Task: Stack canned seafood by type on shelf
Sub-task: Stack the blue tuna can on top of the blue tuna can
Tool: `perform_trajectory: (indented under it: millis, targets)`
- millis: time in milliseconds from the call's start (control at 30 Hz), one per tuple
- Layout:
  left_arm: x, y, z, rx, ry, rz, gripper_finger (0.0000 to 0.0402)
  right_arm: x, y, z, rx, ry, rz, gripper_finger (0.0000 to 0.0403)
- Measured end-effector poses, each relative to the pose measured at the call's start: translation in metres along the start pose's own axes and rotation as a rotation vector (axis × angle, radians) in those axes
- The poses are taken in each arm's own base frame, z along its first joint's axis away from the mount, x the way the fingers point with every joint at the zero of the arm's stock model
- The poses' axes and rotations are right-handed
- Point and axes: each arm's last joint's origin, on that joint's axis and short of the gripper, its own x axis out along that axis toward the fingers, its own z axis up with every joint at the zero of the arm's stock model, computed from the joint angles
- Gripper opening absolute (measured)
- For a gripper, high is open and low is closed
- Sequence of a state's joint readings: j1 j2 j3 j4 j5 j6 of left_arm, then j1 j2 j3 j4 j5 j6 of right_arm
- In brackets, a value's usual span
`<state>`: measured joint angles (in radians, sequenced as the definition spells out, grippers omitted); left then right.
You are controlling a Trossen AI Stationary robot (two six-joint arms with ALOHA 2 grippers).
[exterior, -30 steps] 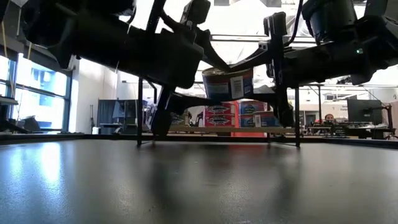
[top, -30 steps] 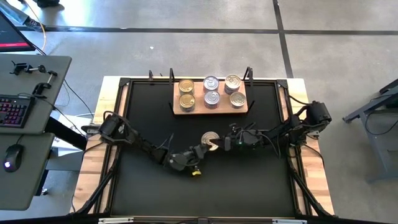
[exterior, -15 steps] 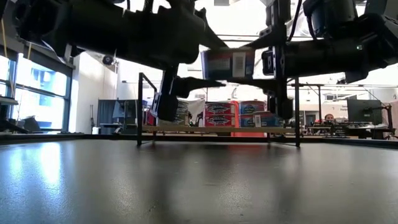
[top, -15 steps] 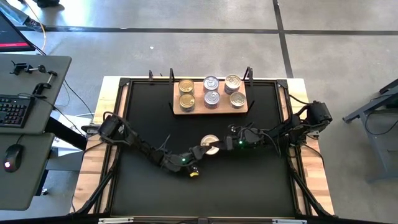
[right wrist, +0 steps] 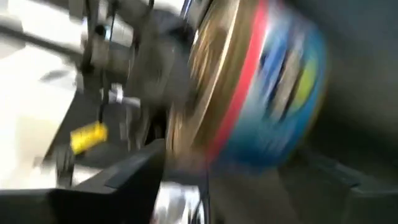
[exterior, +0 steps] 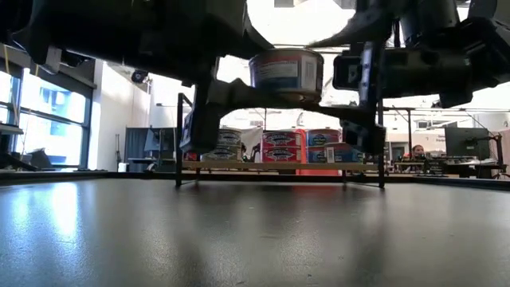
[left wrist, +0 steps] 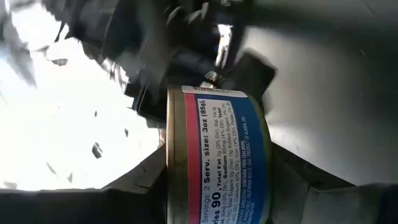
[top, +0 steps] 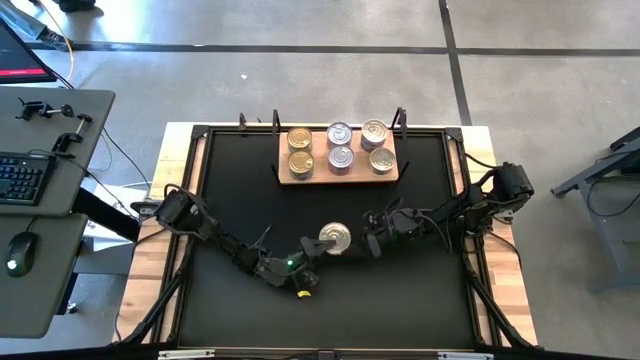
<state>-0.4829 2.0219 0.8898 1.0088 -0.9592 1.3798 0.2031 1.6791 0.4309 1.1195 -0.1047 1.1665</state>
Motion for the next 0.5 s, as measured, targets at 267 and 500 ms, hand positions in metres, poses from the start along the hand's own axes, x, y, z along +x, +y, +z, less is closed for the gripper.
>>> perform_trajectory:
  millis: [267,500]
  targets:
    - [-0.019,-0.009,-0.018,-0.415,-0.044,-0.047,0.0171,-0.001,-0.004,-0.004,-0.086,0.051,-0.053,0.0335]
    - [-0.049,0.004,-0.063,-0.885,-0.496,-0.122,0.0171,-0.012,0.004,-0.026,-0.343,0.046,-0.305,0.0336]
